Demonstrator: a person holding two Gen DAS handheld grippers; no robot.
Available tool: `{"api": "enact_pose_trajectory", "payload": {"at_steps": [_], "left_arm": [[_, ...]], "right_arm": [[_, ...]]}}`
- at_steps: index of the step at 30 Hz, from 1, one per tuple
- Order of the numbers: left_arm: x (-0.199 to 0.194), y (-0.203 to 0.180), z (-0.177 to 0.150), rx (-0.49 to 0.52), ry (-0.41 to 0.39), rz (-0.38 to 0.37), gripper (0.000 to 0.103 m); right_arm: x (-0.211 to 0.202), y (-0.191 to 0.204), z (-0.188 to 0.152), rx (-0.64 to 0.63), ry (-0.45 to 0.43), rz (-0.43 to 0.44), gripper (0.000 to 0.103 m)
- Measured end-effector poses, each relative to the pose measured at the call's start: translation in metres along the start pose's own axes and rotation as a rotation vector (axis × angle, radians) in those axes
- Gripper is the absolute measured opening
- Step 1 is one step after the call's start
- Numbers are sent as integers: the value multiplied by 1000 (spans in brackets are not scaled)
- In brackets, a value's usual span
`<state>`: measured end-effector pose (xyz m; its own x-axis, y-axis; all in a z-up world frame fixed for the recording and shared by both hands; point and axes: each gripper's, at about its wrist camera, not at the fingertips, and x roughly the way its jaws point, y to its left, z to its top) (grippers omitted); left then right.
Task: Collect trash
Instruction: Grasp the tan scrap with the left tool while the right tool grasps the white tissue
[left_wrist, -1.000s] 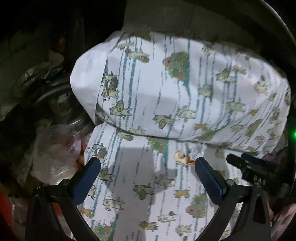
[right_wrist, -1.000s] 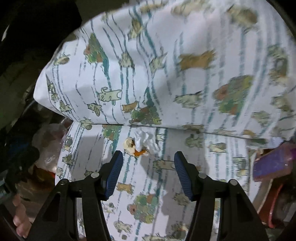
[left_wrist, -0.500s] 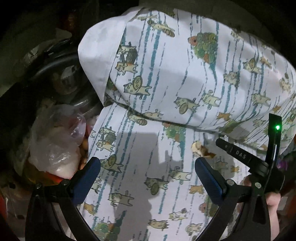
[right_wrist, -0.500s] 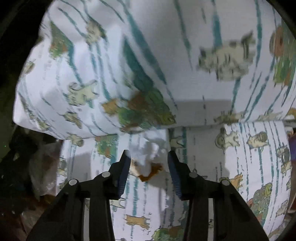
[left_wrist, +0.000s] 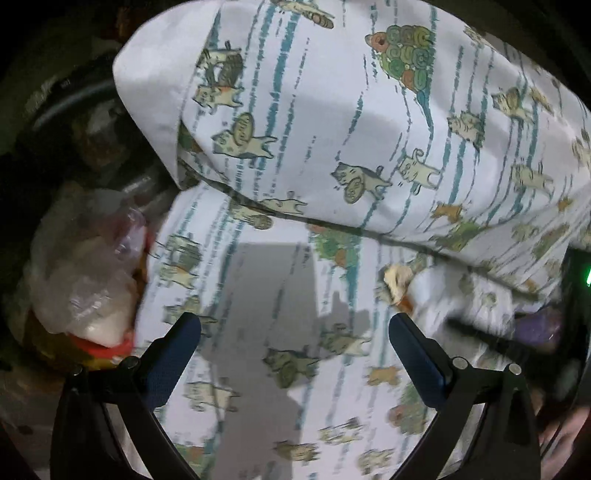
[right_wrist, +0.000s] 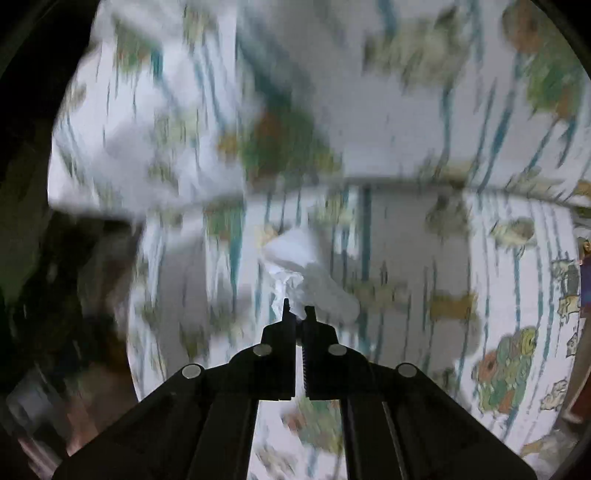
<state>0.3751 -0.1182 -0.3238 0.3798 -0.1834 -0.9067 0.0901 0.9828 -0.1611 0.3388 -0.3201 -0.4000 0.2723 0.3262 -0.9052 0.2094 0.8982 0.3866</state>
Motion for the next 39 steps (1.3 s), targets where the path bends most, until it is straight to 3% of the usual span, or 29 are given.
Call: {"api": "enact_pose_trajectory", "payload": {"at_steps": [3, 7, 12, 16, 20, 22, 23, 24, 25, 29, 34, 39], "left_arm": [[8, -8, 7, -26, 6, -16, 103], [26, -30, 16, -22, 14, -32, 102], [63, -67, 19, 14, 56, -30, 101], [85, -89, 21, -5, 73, -55, 101], [107, -106, 17, 28, 60, 52, 97], [120, -108, 13, 27, 85, 102, 85], [128, -109, 10, 29, 118, 99, 74], [131, -112, 7, 48, 127, 93, 71], [130, -118, 6, 85, 108, 109, 68], [128, -136, -3, 199, 103, 100, 36], [118, -138, -8, 208, 130, 59, 31], [81, -142, -6, 229, 88, 10, 15]], "right_arm": [[-9, -6, -7, -40, 22, -44, 2], [-49, -35, -9, 3, -44, -72, 2], [-80, -72, -10, 56, -92, -166, 2], [-89, -97, -5, 89, -88, -150, 2], [-92, -101, -1, 94, -90, -141, 3], [-94, -101, -1, 95, -84, -122, 2], [-95, -100, -1, 89, -81, -116, 2], [-97, -98, -1, 80, -82, -117, 2], [-98, -96, -1, 68, -85, -123, 2], [-99, -91, -2, 33, -97, -160, 3], [-103, -91, -4, 40, -106, -163, 3], [-106, -83, -8, 10, -112, -171, 3]]}}
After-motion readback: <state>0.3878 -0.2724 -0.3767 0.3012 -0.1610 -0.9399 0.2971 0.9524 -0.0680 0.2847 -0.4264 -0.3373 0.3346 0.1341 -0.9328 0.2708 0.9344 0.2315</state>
